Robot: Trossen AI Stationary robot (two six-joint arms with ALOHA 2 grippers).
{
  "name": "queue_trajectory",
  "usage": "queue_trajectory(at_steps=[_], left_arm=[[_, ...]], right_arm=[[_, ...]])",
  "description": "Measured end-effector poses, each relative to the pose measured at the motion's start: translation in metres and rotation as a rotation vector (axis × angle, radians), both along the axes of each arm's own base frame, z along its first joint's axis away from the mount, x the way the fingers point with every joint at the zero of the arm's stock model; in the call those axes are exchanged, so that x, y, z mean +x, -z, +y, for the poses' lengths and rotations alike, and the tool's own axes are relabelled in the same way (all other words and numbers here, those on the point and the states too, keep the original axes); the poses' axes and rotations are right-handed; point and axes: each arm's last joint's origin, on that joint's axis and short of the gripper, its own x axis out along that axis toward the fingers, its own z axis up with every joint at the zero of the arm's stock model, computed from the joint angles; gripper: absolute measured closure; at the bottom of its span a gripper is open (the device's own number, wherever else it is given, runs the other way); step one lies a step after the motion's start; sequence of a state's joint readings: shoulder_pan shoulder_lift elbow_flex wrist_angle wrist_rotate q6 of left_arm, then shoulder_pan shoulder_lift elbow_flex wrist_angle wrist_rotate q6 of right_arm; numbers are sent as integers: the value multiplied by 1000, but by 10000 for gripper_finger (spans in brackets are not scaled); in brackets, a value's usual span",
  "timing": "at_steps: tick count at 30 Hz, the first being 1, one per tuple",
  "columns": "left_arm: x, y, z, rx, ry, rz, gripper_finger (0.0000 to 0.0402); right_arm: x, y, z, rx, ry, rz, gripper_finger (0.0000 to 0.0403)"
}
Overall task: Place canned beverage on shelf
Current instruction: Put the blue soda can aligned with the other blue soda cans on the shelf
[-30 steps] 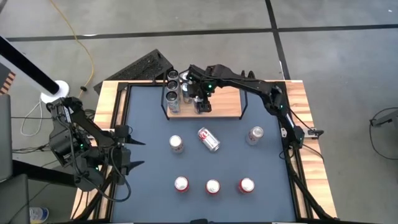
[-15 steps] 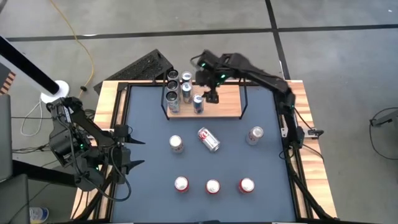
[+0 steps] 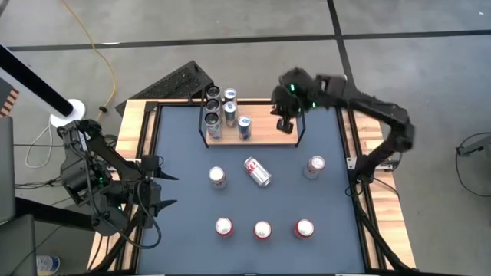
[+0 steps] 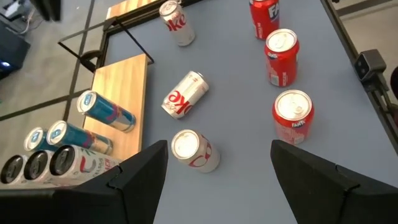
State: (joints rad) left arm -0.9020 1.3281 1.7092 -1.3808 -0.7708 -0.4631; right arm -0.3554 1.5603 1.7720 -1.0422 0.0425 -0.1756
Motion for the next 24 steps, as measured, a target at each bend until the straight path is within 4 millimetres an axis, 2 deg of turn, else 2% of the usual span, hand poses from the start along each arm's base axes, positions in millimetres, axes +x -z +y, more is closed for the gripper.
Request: queue_trajectory(at_steps=[1,3,9,13,24], left_arm=[[0,0,0,4,3,1,127],[0,0,0,9,6,1,127],[0,-1,1,24,-7,-17,127],[1,-1,1,33,-22,-34,127],[1,-1,1,39,-32,-45,127]], right_arm=[[-1,14,3,-8,3,-37,366],[-5,43,10,-9,13,-115,391],[-4,115,17,25,126,-445,401],[4,158,16,25,247,-407,403],[35,211,4,83,364,-366,403]])
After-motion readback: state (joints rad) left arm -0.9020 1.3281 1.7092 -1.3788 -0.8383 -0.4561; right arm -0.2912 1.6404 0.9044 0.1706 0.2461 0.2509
